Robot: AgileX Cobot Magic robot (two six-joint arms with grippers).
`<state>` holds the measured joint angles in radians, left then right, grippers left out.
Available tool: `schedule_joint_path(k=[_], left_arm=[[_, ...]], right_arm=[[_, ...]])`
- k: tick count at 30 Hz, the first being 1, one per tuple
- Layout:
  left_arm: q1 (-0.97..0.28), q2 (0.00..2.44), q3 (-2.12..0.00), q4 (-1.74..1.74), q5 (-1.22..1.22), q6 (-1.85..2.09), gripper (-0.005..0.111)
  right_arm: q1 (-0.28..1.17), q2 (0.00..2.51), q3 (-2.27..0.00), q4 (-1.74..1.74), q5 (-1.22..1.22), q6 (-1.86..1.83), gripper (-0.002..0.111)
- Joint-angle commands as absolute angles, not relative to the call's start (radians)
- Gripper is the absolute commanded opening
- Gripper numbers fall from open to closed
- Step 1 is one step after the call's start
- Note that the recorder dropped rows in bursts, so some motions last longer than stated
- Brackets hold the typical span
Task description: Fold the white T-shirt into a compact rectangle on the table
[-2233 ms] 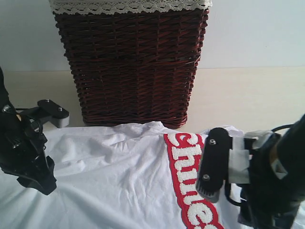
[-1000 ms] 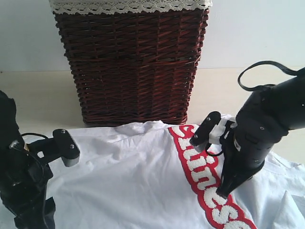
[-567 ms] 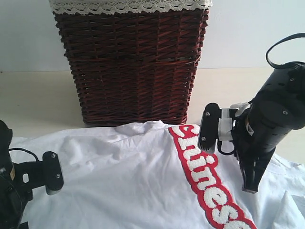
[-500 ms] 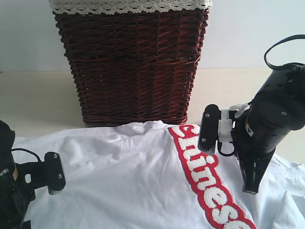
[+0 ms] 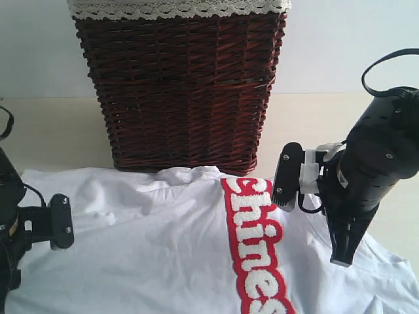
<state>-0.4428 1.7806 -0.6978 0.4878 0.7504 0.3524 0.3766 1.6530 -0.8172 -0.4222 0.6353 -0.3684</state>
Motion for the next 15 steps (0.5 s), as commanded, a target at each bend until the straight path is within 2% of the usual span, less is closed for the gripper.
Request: schedule_joint_path(k=[1,4,8,12,14,15], left_arm=[[-0.381,1.822,-0.728,0.540,0.617,0.288,0.054],[-0.380,1.801,-0.743,0.476,0.612,0.315,0.054],[-0.380,1.700,-0.747,0.381,0.640,0.388,0.054],[-0.380,1.591,-0.747,0.136,0.689,0.633,0.054],[-0.380,1.562,-0.743,0.090,0.714,0.699,0.054],[-0.380,1.555,-0.743,0.090,0.723,0.699,0.054]], right_arm=[[0.372,1.651,-0.819,-0.401,0.641,-0.386,0.000],[0.372,1.651,-0.819,-0.278,0.642,-0.545,0.000],[0.372,1.658,-0.819,0.016,0.664,-0.932,0.000],[0.372,1.684,-0.819,0.054,0.664,-0.940,0.000],[0.372,1.692,-0.819,0.054,0.629,-0.887,0.006],[0.372,1.692,-0.819,0.049,0.627,-0.866,0.017]])
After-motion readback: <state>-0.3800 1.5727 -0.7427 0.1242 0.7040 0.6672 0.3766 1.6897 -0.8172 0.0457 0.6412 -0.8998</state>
